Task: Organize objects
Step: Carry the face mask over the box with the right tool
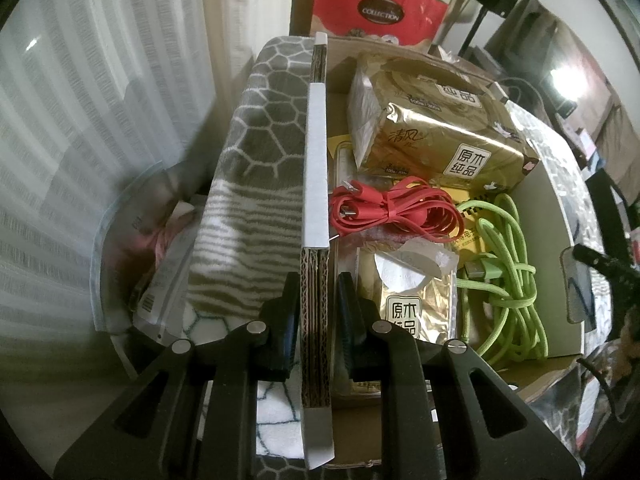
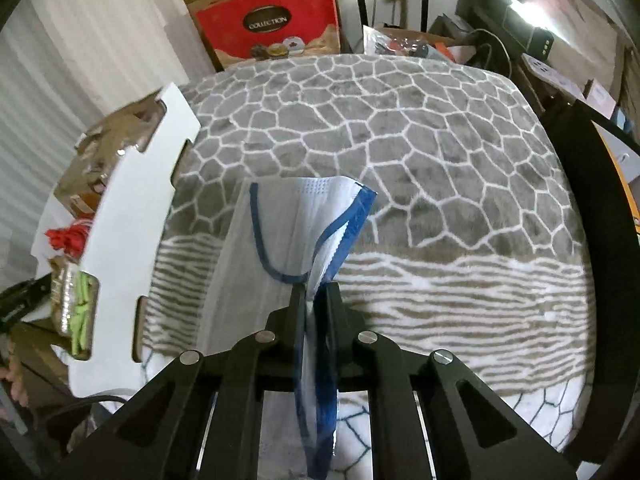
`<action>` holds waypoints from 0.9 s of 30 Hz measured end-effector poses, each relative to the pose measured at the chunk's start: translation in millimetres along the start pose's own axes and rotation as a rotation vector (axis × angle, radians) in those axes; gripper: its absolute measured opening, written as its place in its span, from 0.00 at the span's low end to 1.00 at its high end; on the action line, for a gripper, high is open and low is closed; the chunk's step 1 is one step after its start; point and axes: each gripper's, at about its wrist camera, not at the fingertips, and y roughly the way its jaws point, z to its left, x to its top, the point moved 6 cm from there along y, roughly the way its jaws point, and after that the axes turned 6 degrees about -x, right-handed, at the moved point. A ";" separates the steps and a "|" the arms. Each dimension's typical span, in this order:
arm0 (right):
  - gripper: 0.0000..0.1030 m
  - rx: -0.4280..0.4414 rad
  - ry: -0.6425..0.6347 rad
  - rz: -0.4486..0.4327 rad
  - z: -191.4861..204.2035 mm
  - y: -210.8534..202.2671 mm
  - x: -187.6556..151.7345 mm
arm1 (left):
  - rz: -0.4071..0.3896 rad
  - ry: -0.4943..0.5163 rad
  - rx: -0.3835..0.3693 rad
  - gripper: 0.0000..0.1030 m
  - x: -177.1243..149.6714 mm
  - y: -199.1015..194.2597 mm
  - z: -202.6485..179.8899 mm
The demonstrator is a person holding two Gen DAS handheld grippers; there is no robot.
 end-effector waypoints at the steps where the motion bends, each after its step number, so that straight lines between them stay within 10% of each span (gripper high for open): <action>1: 0.08 0.001 0.002 -0.007 -1.0 -4.2 2.0 | 0.000 0.000 0.001 0.16 0.0 0.0 -0.1; 11: 0.08 0.063 0.010 -0.116 -14.2 -59.6 39.8 | -0.001 0.000 0.000 0.16 -0.2 0.0 -2.2; 27: 0.09 0.296 -0.172 -0.078 138.3 -68.8 58.3 | 0.001 -0.016 -0.029 0.16 -0.4 -0.7 0.3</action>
